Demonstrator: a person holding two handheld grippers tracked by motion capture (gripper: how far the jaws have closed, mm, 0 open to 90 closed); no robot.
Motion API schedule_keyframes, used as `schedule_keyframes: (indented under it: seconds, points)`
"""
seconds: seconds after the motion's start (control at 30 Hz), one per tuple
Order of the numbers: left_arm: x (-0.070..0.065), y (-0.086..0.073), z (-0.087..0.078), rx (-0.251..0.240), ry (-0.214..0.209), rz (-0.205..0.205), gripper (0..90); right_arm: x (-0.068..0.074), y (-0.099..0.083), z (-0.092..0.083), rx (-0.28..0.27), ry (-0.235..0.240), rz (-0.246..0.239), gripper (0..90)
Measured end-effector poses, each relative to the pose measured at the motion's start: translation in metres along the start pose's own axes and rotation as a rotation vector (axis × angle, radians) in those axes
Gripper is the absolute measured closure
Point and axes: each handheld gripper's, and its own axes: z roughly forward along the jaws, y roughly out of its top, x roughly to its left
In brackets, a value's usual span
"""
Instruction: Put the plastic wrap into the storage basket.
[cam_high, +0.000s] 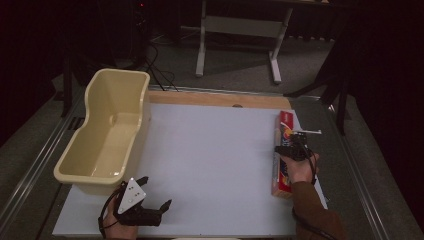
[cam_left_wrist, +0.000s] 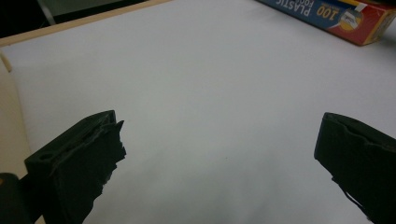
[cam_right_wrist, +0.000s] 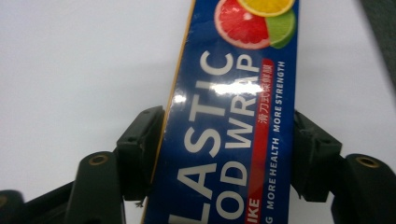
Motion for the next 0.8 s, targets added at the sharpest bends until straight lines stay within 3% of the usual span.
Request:
schedule_keyframes:
  seconds: [0.1, 0.27, 0.33, 0.53, 0.73, 0.8]
  points:
    - [0.001, -0.001, -0.002, -0.001, 0.002, -0.003, 0.7, 0.016, 0.001, 0.002, 0.010, -0.011, -0.079, 37.3]
    - [0.001, -0.001, -0.002, -0.004, 0.003, -0.006, 0.7, 0.026, 0.001, 0.003, 0.021, 0.014, -0.135, 38.2]
    - [0.001, -0.001, -0.002, -0.003, 0.002, -0.004, 0.7, 0.033, 0.000, 0.002, 0.027, 0.045, -0.160, 38.5]
    - [0.001, 0.000, -0.001, 0.000, 0.001, -0.003, 0.7, 0.038, 0.000, 0.002, 0.040, 0.156, -0.126, 38.9]
    - [0.001, -0.001, -0.002, -0.003, 0.002, -0.005, 0.7, 0.044, -0.001, 0.003, 0.038, 0.193, -0.105, 39.1]
    - [0.001, -0.001, -0.002, -0.005, 0.003, -0.005, 0.7, 0.046, -0.001, 0.003, 0.042, 0.223, -0.078, 39.2]
